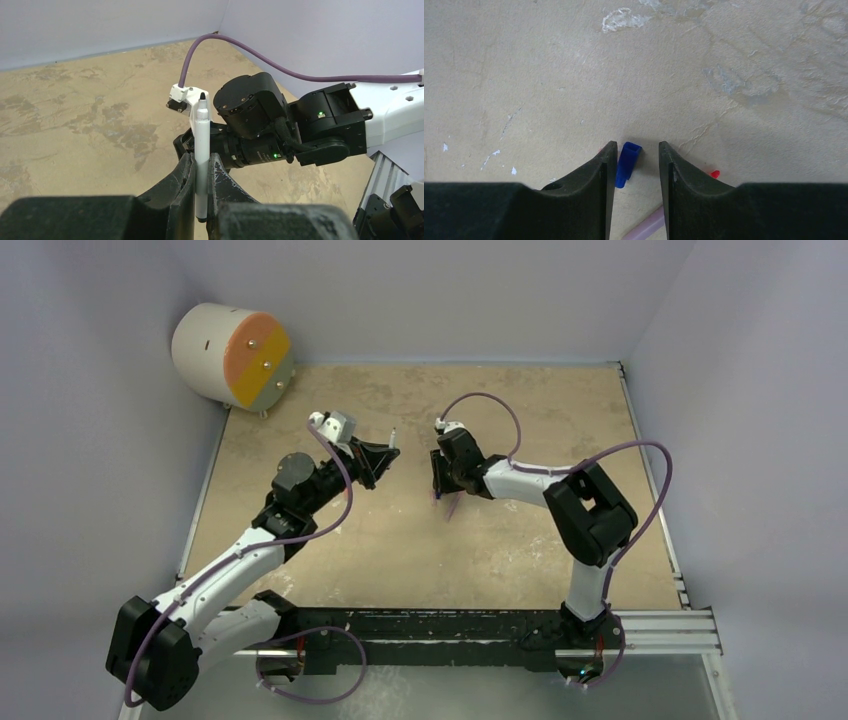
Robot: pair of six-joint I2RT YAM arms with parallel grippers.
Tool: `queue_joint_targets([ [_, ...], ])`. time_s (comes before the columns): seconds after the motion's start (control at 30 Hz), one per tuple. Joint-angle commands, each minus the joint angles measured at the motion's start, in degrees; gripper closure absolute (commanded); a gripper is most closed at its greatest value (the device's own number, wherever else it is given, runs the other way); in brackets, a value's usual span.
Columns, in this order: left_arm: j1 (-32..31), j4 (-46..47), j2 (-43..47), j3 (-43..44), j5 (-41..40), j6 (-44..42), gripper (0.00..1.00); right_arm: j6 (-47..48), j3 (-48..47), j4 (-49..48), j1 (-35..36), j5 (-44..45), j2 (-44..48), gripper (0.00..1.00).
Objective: Insert the pens into the pen caps
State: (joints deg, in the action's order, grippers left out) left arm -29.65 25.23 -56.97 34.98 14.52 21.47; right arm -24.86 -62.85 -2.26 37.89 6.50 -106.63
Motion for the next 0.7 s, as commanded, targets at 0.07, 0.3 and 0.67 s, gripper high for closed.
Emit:
queue_joint_targets([
  [0.07, -0.1, 2.1, 1.1, -0.1, -0.6, 0.1, 1.0, 1.0, -0.3, -0.5, 1.4, 0.9, -0.2, 0.62],
  [0.3, -0.1, 2.1, 1.4, -0.5, -0.9, 0.1, 1.0, 0.4, 0.3, 0.6, 2.4, 1.4, -0.4, 0.66],
  [0.67, -0.1, 1.1, 2.6, -0.7, -1.6, 0.0, 1.0, 0.4, -1.4, 3.0, 2.5, 4.0, -3.3, 0.79],
])
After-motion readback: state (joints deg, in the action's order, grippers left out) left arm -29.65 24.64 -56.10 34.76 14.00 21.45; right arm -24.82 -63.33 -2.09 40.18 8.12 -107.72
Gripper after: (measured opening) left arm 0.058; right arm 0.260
